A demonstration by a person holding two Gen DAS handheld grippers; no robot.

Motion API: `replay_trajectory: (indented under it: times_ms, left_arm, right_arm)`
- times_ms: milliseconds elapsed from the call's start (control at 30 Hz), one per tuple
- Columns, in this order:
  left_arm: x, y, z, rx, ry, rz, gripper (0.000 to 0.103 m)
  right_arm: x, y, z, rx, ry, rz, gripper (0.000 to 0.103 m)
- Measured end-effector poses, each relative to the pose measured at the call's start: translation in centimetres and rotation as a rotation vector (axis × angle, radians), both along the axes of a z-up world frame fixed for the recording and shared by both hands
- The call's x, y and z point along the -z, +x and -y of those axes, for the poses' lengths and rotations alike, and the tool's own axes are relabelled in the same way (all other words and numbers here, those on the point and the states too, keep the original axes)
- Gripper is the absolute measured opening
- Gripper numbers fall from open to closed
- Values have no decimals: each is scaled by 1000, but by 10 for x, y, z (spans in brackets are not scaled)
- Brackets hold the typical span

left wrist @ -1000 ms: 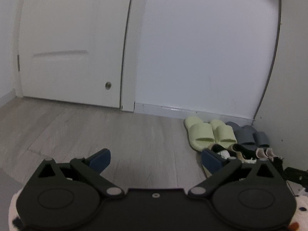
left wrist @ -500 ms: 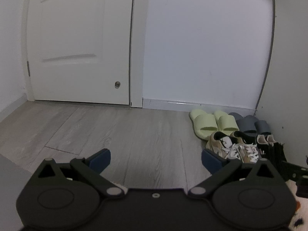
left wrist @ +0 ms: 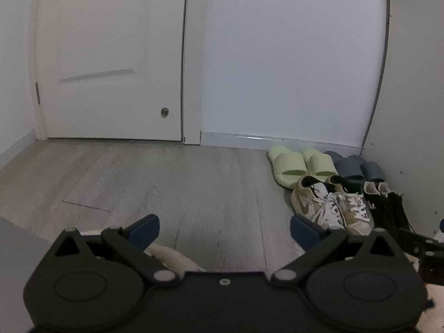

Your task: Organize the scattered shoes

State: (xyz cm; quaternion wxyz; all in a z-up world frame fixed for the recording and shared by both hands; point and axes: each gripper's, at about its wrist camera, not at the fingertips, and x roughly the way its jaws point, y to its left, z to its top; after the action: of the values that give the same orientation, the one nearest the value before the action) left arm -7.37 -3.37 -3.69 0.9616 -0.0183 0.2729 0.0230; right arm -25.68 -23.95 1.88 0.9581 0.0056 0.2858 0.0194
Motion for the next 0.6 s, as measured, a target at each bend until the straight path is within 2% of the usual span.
replay_trajectory:
  times_ms: [600]
  left_arm:
    - [1, -13, 4, 12, 9, -9, 102]
  right_arm:
    - [4, -16, -10, -6, -19, -25, 103]
